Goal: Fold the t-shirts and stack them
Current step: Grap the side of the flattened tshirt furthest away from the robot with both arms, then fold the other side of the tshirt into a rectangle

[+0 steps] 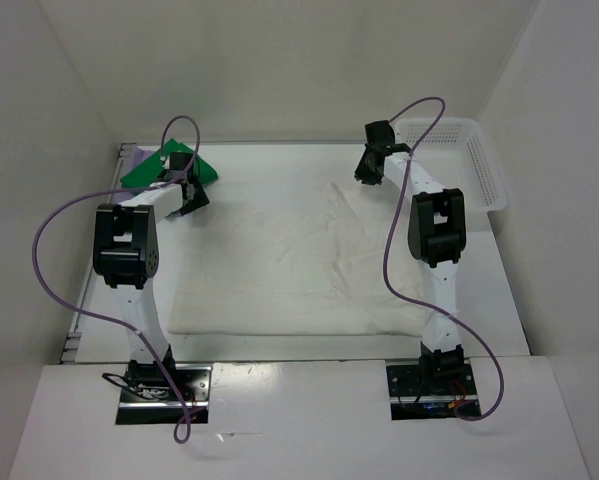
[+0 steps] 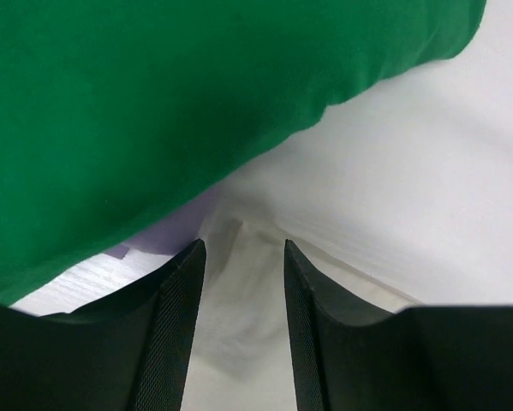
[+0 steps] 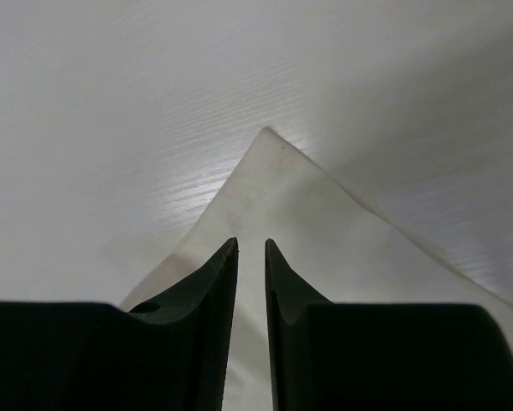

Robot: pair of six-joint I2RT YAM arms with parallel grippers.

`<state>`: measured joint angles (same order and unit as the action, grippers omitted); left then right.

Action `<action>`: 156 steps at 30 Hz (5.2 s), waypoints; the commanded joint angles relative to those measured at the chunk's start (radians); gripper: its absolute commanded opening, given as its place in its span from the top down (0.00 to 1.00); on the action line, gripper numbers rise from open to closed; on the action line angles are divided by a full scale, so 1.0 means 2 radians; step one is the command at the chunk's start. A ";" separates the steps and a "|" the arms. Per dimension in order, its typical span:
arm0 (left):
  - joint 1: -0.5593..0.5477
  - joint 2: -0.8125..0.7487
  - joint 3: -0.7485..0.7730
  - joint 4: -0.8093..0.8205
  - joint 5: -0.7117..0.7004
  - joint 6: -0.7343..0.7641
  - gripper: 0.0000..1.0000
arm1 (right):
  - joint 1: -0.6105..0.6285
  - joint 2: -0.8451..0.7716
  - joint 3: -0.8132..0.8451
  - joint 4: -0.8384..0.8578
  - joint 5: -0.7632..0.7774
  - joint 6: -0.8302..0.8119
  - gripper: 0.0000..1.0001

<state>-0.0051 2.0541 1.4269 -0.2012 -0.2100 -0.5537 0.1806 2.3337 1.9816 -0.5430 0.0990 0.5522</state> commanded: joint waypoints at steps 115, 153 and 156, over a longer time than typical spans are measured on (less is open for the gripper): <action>-0.016 0.048 0.087 -0.061 -0.041 0.024 0.53 | -0.051 -0.201 -0.183 0.025 -0.046 -0.012 1.00; -0.016 -0.303 -0.172 -0.065 -0.012 0.006 1.00 | -0.068 -0.525 -0.475 -0.072 -0.048 0.025 1.00; 0.000 -0.343 -0.200 -0.074 0.002 0.002 1.00 | -0.068 -0.586 -0.504 -0.118 -0.061 0.031 1.00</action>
<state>-0.0372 1.4288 1.0710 -0.3252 -0.2180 -0.5316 0.0479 1.2678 1.0199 -0.6445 0.0032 0.5957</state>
